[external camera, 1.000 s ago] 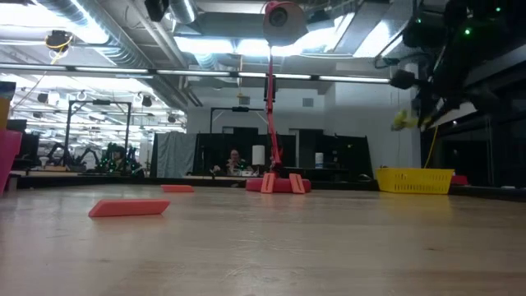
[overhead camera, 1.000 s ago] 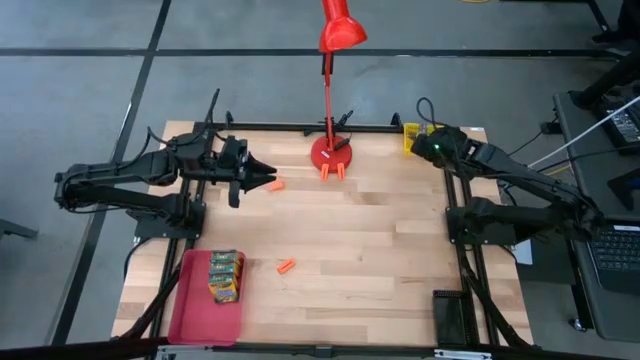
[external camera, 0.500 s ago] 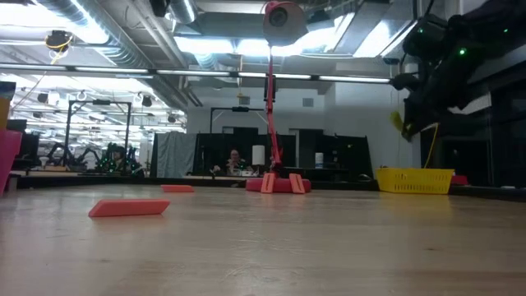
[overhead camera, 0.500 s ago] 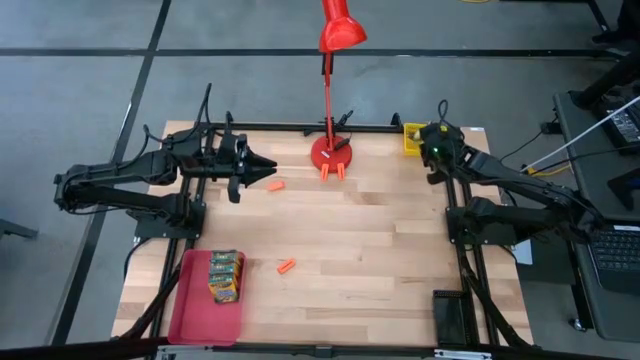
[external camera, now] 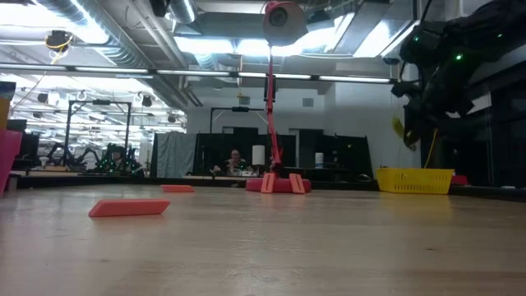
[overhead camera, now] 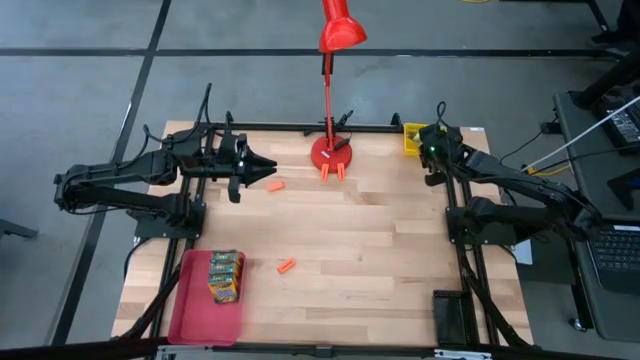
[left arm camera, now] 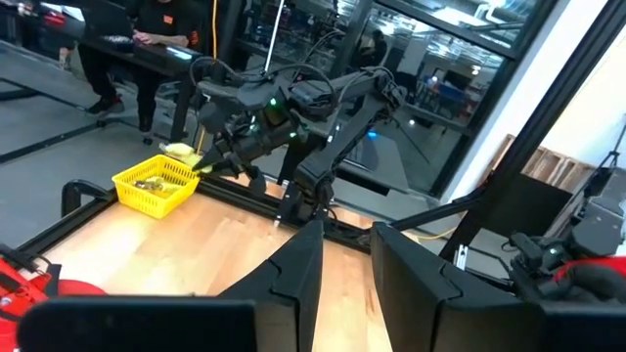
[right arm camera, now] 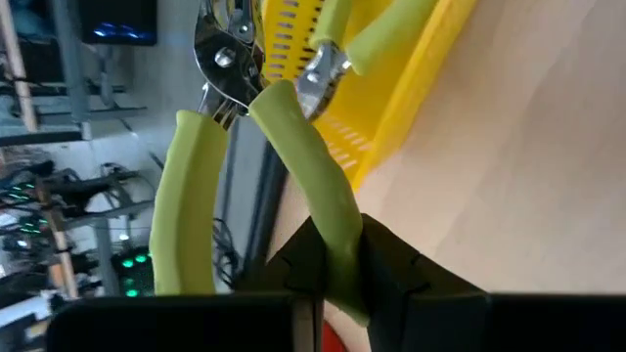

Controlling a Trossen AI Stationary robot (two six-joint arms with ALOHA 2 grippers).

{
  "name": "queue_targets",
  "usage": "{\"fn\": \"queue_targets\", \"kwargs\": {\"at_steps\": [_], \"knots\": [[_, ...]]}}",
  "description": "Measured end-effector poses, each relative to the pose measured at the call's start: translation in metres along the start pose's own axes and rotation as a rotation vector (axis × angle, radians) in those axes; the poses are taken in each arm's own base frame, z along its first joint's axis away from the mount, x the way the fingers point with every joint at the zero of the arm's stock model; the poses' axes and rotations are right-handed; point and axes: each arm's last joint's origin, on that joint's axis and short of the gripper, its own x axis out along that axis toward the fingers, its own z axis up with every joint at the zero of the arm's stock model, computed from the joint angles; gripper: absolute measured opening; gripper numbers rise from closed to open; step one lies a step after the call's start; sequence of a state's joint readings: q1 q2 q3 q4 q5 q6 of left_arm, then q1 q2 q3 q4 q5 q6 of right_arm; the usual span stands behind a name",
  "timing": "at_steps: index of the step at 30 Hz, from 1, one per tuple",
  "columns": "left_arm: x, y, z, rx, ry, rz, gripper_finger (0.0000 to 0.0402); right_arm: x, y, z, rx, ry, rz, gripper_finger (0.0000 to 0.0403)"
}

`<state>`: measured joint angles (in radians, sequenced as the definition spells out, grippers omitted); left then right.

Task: Pick & Place School Supplies
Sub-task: Put the green hole puncher into the yellow bin

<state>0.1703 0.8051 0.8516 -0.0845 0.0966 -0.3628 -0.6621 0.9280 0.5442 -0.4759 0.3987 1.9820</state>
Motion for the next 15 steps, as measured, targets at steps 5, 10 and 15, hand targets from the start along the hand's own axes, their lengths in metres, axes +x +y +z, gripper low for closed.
{"fn": "queue_targets", "kwargs": {"at_steps": [5, 10, 15], "knots": [[0.000, 0.000, 0.000, 0.006, -0.005, 0.003, 0.0086, 0.013, -0.004, -0.006, -0.023, 0.001, -0.071, 0.0042], [0.000, 0.000, 0.000, -0.020, -0.005, 0.004, 0.0086, 0.024, -0.006, -0.007, -0.011, -0.013, -0.117, 0.0042], [0.000, 0.000, 0.000, -0.048, -0.006, 0.006, 0.0086, 0.033, -0.003, 0.002, 0.035, -0.050, -0.128, 0.0042]]}}
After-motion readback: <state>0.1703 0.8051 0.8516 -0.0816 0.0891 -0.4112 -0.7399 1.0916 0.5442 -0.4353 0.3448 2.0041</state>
